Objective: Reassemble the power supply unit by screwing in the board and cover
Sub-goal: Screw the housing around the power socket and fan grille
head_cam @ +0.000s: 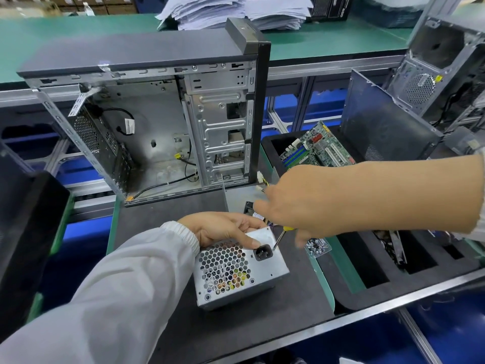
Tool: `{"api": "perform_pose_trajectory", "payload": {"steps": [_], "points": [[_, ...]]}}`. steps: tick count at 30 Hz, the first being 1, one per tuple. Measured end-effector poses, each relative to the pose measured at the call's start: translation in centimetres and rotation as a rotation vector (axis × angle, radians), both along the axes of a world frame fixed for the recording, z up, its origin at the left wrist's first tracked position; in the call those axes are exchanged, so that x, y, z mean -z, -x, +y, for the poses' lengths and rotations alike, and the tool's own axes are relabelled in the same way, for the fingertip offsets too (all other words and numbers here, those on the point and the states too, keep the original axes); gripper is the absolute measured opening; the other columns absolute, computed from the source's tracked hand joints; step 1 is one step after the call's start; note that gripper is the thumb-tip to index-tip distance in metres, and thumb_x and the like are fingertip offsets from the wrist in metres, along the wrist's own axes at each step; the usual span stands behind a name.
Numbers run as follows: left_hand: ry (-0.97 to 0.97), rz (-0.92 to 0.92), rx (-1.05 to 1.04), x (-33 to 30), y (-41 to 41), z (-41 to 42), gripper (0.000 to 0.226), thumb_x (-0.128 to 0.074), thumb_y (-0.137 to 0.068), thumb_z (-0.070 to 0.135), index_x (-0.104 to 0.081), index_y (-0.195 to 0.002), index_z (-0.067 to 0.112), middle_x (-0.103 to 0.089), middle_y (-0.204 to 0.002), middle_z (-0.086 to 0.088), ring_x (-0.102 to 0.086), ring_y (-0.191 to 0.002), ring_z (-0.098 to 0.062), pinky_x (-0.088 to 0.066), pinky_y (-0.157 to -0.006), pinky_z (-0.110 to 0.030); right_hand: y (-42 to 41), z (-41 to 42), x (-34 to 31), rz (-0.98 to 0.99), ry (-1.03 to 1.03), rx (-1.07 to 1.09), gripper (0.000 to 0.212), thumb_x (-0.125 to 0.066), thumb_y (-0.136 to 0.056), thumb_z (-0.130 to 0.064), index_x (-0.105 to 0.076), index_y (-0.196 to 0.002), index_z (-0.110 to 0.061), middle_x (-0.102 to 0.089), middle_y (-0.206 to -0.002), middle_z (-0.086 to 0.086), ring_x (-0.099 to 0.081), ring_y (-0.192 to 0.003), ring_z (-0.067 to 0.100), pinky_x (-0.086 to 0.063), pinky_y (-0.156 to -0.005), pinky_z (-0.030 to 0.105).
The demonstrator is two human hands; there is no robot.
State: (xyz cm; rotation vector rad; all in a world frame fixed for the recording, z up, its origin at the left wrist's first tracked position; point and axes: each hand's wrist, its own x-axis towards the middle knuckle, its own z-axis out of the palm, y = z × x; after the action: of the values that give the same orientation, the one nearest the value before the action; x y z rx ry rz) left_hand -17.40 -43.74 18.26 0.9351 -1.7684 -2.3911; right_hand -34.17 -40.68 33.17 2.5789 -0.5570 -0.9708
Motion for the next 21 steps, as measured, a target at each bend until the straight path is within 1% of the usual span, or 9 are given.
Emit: {"api": "perform_pose_trajectory", "payload": {"steps": [2, 4, 6, 9, 12, 15, 17, 19, 21], "points": [[0.006, -0.015, -0.022, 0.1, 0.0, 0.0, 0.039, -0.049, -0.097, -0.007, -0.074, -0.094, 0.022, -0.072, -0.081, 0.013, -0.065, -0.070, 0.003, -0.050, -0.063, -0.010, 0.0, -0.1, -0.4, -0.009, -0.016, -0.022, 0.020, -0.058, -0.086, -0.021, -0.045, -0.101, -0.016, -0.045, -0.098, 0.004, -0.026, -0.049, 0.011, -0.015, -0.042, 0.026], [0.066, -0.040, -0.022, 0.0, 0.1, 0.1, 0.041, -0.051, -0.096, -0.003, -0.077, -0.087, 0.028, -0.068, -0.073, 0.017, -0.059, -0.061, 0.005, -0.042, -0.055, -0.008, 0.0, -0.1, -0.5, -0.024, 0.035, -0.044, 0.008, -0.055, -0.086, -0.016, -0.047, -0.086, -0.016, -0.042, -0.082, 0.000, -0.026, -0.049, 0.013, -0.016, -0.043, 0.026], [0.073, -0.046, -0.013, 0.0, 0.1, 0.1, 0.050, -0.050, -0.097, -0.003, -0.077, -0.080, 0.035, -0.067, -0.068, 0.018, -0.058, -0.059, 0.006, -0.041, -0.054, -0.007, -0.2, 0.0, -0.3, 0.003, 0.098, -0.066, 0.026, -0.052, -0.089, -0.014, -0.038, -0.068, -0.016, -0.035, -0.063, -0.002, -0.027, -0.048, 0.016, -0.016, -0.045, 0.024], [0.073, -0.041, 0.001, -0.2, 0.2, 0.1, 0.055, -0.049, -0.098, -0.004, -0.076, -0.075, 0.039, -0.065, -0.064, 0.021, -0.056, -0.056, 0.007, -0.040, -0.052, -0.006, -0.2, 0.1, 0.1, 0.027, 0.105, -0.066, 0.025, -0.048, -0.096, -0.023, -0.040, -0.073, -0.019, -0.032, -0.057, -0.003, -0.028, -0.046, 0.016, -0.016, -0.045, 0.024], [0.069, -0.042, 0.006, -0.1, 0.2, 0.1, 0.053, -0.049, -0.098, -0.002, -0.076, -0.075, 0.038, -0.066, -0.065, 0.019, -0.055, -0.057, 0.006, -0.038, -0.053, -0.008, 0.0, -0.1, 0.3, 0.018, 0.013, -0.010, 0.029, -0.057, -0.090, -0.037, -0.038, -0.096, -0.017, -0.047, -0.082, -0.001, -0.027, -0.048, 0.013, -0.016, -0.043, 0.028], [0.061, -0.041, -0.030, 0.0, 0.2, 0.2, 0.041, -0.056, -0.094, 0.003, -0.076, -0.082, 0.036, -0.067, -0.074, 0.015, -0.052, -0.069, -0.005, -0.033, -0.061, -0.020, -0.1, 0.0, -0.1, -0.003, 0.018, -0.059, 0.020, -0.056, -0.086, -0.016, -0.048, -0.104, -0.014, -0.049, -0.106, 0.007, -0.037, -0.053, 0.017, -0.015, -0.043, 0.027], [0.057, -0.056, -0.056, 0.2, 0.2, 0.2, 0.038, -0.058, -0.094, 0.002, -0.076, -0.085, 0.034, -0.067, -0.077, 0.013, -0.049, -0.073, -0.009, -0.031, -0.063, -0.023, -0.1, 0.0, -0.4, 0.005, 0.079, -0.091, 0.003, -0.053, -0.087, -0.014, -0.051, -0.085, -0.014, -0.051, -0.087, 0.003, -0.047, -0.063, 0.022, -0.014, -0.045, 0.026], [0.034, -0.052, -0.062, 0.4, 0.2, 0.1, 0.038, -0.055, -0.095, -0.003, -0.075, -0.090, 0.029, -0.066, -0.084, 0.008, -0.052, -0.076, -0.010, -0.036, -0.066, -0.023, -0.3, 0.2, -0.6, 0.022, 0.138, -0.106, 0.027, -0.050, -0.087, -0.009, -0.035, -0.066, -0.014, -0.037, -0.063, -0.001, -0.039, -0.054, 0.019, -0.014, -0.046, 0.025], [0.023, -0.055, -0.052, 0.3, 0.2, 0.1, 0.041, -0.052, -0.096, -0.005, -0.075, -0.087, 0.028, -0.068, -0.080, 0.012, -0.058, -0.072, -0.003, -0.041, -0.066, -0.018, -0.3, 0.3, -0.3, 0.052, 0.141, -0.096, 0.026, -0.048, -0.090, -0.009, -0.037, -0.067, -0.016, -0.029, -0.056, -0.002, -0.026, -0.046, 0.015, -0.015, -0.045, 0.024]]}}
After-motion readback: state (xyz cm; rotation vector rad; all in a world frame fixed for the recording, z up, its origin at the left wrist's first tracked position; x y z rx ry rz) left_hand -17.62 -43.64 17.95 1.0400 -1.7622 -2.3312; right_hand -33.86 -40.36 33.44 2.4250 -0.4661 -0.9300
